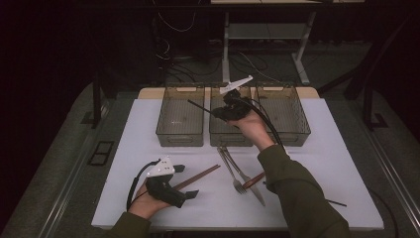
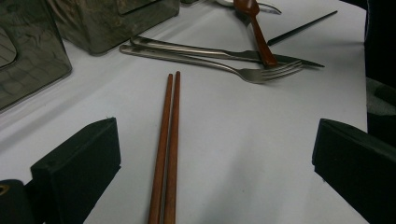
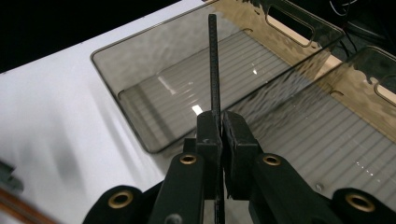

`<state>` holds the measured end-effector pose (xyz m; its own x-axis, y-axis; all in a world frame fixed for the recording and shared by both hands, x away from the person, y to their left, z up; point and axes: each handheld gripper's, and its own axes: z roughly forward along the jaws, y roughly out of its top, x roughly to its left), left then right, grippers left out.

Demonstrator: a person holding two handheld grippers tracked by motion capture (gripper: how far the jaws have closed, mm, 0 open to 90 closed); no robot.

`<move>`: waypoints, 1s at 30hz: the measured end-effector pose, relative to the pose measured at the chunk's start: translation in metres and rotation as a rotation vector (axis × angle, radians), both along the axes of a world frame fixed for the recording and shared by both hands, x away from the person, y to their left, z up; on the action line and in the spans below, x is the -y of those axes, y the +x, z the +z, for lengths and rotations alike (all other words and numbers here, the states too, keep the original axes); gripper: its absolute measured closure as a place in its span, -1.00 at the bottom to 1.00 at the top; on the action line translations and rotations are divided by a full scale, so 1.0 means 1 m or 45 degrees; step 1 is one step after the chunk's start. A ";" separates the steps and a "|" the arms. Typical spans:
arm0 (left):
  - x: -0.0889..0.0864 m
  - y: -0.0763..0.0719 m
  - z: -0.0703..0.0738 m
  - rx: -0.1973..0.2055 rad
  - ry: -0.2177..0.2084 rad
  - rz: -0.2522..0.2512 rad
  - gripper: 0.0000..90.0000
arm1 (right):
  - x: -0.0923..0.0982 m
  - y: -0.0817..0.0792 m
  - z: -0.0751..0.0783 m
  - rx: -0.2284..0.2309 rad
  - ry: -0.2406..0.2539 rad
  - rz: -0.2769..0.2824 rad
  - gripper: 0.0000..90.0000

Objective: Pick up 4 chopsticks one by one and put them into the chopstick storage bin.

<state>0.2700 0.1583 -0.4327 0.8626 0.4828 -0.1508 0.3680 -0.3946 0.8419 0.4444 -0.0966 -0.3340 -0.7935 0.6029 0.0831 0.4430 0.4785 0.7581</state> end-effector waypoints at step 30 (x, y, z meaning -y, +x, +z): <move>0.000 0.000 -0.001 -0.004 0.000 -0.019 -1.00 | -0.092 0.062 -0.030 -0.125 -0.103 -0.111 0.90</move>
